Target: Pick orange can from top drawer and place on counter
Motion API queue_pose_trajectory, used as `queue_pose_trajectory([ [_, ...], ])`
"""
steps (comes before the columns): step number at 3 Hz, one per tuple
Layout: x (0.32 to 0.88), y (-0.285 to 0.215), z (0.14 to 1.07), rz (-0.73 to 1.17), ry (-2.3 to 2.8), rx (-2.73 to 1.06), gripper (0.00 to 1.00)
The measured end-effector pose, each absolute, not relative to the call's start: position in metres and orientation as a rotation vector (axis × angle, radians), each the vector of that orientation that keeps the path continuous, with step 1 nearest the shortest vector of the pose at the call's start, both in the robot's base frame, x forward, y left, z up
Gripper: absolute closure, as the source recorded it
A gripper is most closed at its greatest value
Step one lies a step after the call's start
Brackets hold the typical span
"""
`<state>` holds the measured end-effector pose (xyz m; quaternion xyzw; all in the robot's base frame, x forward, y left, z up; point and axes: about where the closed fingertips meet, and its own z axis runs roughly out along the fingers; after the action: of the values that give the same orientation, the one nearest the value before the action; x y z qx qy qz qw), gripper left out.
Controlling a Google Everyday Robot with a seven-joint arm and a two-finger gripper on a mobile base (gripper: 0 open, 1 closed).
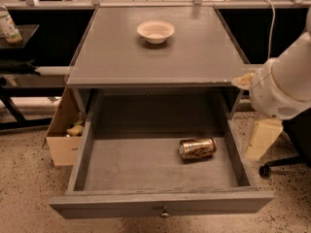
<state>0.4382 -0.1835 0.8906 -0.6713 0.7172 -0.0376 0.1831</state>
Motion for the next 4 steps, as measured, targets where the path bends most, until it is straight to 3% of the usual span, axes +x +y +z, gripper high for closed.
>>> queue_pose_trajectory([
  [1,0.44,-0.184,0.805,-0.02,2.002,-1.962,0.0],
  [2,0.443,-0.184,0.802,-0.016,1.998,-1.965,0.0],
  [4,0.499,-0.172,0.751,0.084,1.92,-2.03,0.0],
])
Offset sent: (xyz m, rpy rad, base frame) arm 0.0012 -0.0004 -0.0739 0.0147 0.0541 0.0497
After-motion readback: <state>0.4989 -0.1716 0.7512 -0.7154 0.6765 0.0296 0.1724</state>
